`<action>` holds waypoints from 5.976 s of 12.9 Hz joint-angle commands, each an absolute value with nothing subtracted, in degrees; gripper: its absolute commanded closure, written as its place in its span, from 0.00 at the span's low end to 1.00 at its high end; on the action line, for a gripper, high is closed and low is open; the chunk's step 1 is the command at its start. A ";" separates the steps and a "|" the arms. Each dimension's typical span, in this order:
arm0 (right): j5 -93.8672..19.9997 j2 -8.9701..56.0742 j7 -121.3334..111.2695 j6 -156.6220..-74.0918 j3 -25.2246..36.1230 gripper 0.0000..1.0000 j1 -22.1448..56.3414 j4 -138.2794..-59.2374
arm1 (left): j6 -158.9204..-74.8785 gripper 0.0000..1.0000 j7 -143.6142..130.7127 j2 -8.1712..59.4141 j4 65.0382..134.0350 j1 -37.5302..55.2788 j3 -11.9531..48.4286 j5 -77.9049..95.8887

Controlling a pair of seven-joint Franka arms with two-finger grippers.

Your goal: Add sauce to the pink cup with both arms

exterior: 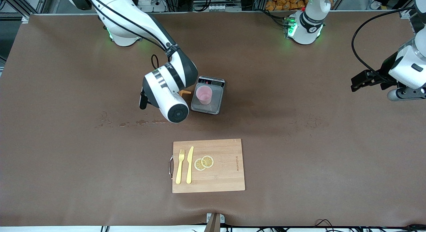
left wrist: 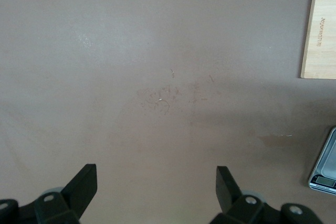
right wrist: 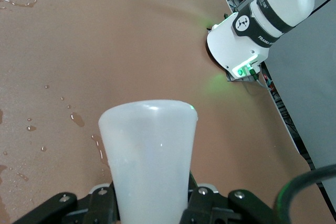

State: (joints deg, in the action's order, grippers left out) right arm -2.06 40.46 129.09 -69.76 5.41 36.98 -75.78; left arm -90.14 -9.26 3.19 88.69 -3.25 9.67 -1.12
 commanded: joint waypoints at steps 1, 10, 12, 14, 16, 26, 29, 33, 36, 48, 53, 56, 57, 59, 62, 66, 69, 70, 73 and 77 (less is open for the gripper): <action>-1.32 40.43 130.17 -68.29 5.36 1.00 37.44 -74.44 | -89.74 0.00 -8.96 2.46 89.21 -3.08 9.40 0.00; -3.94 39.46 125.79 -68.90 5.19 1.00 35.08 -74.36 | -89.82 0.00 -9.05 2.55 89.21 -2.99 9.41 0.00; -6.93 39.38 122.80 -69.08 5.27 1.00 33.14 -74.36 | -89.82 0.00 -9.05 2.64 89.21 -2.99 9.40 0.00; -7.90 37.63 117.11 -69.52 5.27 1.00 30.69 -74.53 | -89.82 0.00 -9.05 2.72 89.21 -2.99 9.49 -0.09; -11.58 35.87 109.20 -69.61 5.27 1.00 25.87 -74.88 | -89.82 0.00 -9.05 2.64 89.30 -2.99 9.49 0.00; -28.98 35.68 73.08 -65.85 5.27 1.00 1.61 -75.67 | -89.65 0.00 -9.23 2.46 89.30 -3.08 10.20 -0.79; -32.34 36.82 56.92 -63.28 5.36 1.00 -8.15 -78.47 | -89.74 0.00 -9.32 2.55 89.30 -2.99 10.20 -0.88; -33.13 41.56 42.32 -63.11 5.27 0.99 -15.81 -79.71 | -89.74 0.00 -9.49 2.72 89.03 -2.11 10.37 -0.88; -36.20 45.52 39.03 -64.33 5.27 0.98 -17.40 -79.80 | -89.74 0.00 -9.49 2.64 89.03 -2.02 10.37 -0.88; -35.86 53.44 23.82 -68.11 5.45 0.92 -19.78 -79.89 | -89.82 0.00 -9.67 2.81 89.03 -2.02 11.34 -0.97; -35.68 53.70 23.91 -68.91 5.45 0.48 -19.25 -79.89 | -90.09 0.00 -9.67 2.90 89.03 -2.02 11.34 -0.97; -35.68 53.88 23.91 -69.08 5.45 0.37 -19.16 -79.89 | -90.09 0.00 -9.67 2.90 89.12 -2.02 11.34 -0.97; -35.68 53.88 23.91 -69.08 5.45 0.33 -19.16 -79.89 | -90.17 0.00 -9.67 2.90 89.12 -2.02 11.34 -0.97; -35.68 53.96 23.91 -69.34 5.45 0.33 -19.16 -79.89 | -90.18 0.00 -9.67 2.90 89.12 -2.11 11.34 -0.97; -35.51 54.40 23.82 -69.35 5.45 0.33 -19.07 -79.89 | -90.18 0.00 -9.67 2.90 89.12 -2.11 11.25 -0.97; -35.25 53.18 25.13 -68.47 5.62 0.00 -19.77 -78.58 | -90.18 0.00 -9.67 2.90 89.03 -2.11 11.34 -0.97; -31.22 52.73 27.49 -63.57 5.62 0.00 -19.60 -73.59 | -90.18 0.00 -9.67 2.81 88.95 -2.11 11.34 -0.97; -29.55 52.73 29.60 -62.07 5.62 0.00 -19.43 -70.52 | -90.09 0.00 -9.67 2.81 89.03 -2.11 11.25 -0.97; -28.48 52.73 31.89 -59.16 5.71 0.00 -20.56 -64.61 | -90.18 0.00 -9.58 2.81 88.95 -2.11 11.25 -0.97; -27.43 50.55 36.56 -58.80 5.71 0.00 -19.61 -61.53 | -90.09 0.00 -9.14 2.20 88.86 -2.37 11.25 -0.97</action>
